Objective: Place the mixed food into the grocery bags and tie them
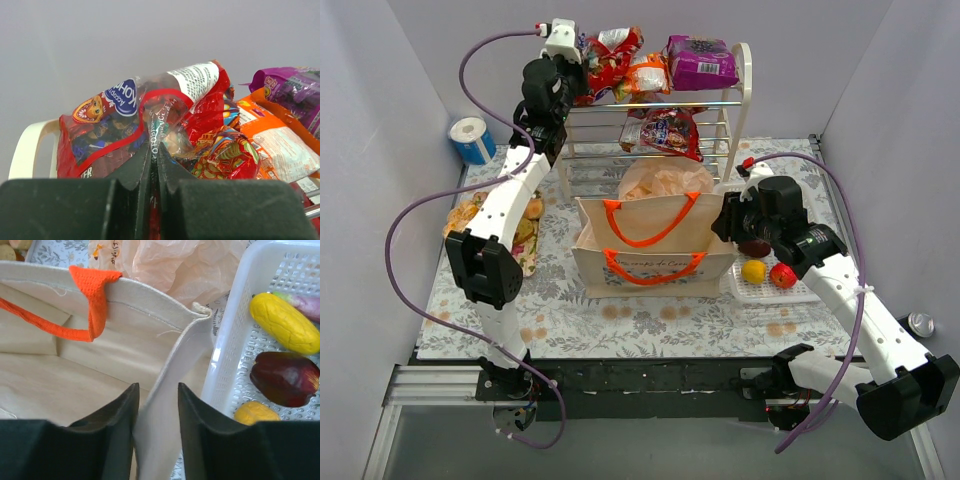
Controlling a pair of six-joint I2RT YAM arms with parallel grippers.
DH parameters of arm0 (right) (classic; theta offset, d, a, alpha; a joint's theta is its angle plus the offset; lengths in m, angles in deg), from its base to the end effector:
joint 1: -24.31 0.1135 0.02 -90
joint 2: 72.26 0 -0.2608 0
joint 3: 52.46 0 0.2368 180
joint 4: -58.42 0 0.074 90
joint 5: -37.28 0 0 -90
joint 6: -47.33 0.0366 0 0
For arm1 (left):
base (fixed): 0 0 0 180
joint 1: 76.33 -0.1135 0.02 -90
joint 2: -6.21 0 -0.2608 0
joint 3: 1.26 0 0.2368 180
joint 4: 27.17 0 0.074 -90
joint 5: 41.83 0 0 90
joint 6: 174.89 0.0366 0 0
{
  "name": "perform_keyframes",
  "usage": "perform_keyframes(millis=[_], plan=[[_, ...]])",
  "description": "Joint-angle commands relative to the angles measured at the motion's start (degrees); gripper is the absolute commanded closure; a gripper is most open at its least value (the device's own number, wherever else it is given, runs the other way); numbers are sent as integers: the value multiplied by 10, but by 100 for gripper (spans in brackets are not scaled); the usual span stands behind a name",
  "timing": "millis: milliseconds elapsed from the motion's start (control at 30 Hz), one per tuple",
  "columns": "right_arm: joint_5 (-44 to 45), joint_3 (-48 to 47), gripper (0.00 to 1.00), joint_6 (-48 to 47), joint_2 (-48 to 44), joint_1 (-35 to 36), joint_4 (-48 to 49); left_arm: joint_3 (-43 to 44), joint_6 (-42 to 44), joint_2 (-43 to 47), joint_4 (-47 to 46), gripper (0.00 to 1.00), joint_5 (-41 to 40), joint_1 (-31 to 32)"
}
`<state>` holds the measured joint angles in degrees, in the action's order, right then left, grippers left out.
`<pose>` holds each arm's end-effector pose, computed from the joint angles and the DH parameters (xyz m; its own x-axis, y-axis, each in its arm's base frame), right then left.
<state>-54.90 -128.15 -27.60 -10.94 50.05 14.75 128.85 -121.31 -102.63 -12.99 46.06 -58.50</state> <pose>0.1982 0.0971 0.3470 -0.5463 0.0251 -0.8372 -0.3333 0.9105 0.2447 0.4142 -0.1318 0.4599 -0.0665 -0.6019 -0.7958 0.2880 0.7521 -0.5928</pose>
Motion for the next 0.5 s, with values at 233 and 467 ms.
perform_keyframes(millis=[233, 467], plan=[[-4, -17, 11, -10, -14, 1, -8, -50, -32, 120, -212, 100, 56, 3], [18, -70, 7, -20, -15, 1, -40, -14, -44, 115, -240, 100, 93, 3]])
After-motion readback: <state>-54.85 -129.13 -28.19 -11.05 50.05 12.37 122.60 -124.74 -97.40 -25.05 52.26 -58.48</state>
